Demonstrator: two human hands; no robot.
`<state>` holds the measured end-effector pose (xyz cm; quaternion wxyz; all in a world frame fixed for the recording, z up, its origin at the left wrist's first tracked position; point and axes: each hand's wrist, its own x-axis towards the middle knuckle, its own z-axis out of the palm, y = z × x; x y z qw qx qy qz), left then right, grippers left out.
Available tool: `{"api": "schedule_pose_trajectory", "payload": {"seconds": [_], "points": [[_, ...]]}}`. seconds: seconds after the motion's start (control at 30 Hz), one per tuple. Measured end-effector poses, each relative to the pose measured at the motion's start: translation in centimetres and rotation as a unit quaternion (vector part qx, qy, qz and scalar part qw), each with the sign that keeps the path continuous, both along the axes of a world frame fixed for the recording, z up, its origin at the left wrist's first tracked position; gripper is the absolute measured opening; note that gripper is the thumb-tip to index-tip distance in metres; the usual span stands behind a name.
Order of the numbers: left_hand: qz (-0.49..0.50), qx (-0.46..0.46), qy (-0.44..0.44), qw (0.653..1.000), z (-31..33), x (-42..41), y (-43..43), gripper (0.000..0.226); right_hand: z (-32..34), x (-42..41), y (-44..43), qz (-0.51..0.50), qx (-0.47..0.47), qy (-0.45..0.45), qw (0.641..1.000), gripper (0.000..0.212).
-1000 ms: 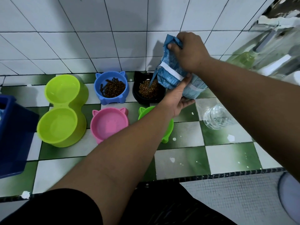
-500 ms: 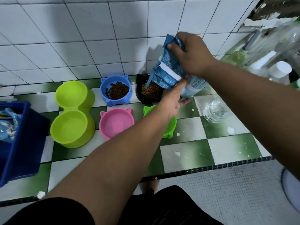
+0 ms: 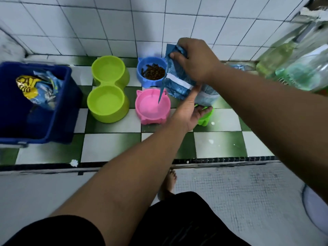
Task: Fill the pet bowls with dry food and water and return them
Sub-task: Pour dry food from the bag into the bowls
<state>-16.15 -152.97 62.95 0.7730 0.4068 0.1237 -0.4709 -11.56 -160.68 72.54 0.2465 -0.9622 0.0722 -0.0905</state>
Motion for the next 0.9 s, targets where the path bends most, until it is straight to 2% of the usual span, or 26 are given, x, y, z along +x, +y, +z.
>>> {"api": "schedule_pose_trajectory", "payload": {"seconds": [0.1, 0.2, 0.27, 0.43, 0.9], "points": [[0.007, -0.019, 0.029, 0.999, -0.4, -0.1, 1.1, 0.056, -0.7, 0.8, 1.7, 0.003, -0.015, 0.014, 1.000, 0.021], [0.031, -0.031, 0.055, 0.998, -0.8, -0.1, 1.7, 0.091, -1.0, 1.5, 2.8, 0.019, -0.034, 0.026, 0.999, 0.020], [0.046, -0.037, 0.068, 0.996, -1.1, 0.0, 2.0, 0.097, -1.2, 1.9, 3.6, 0.030, -0.044, 0.037, 0.998, 0.018], [0.062, -0.042, 0.089, 0.993, -2.2, 0.4, 2.5, 0.060, -1.8, 2.4, 4.6, 0.043, -0.050, 0.057, 0.996, 0.018], [0.064, -0.032, 0.094, 0.993, -2.3, 0.1, 3.3, 0.057, -2.6, 2.7, 5.2, 0.039, -0.060, 0.085, 0.994, 0.019]]}}
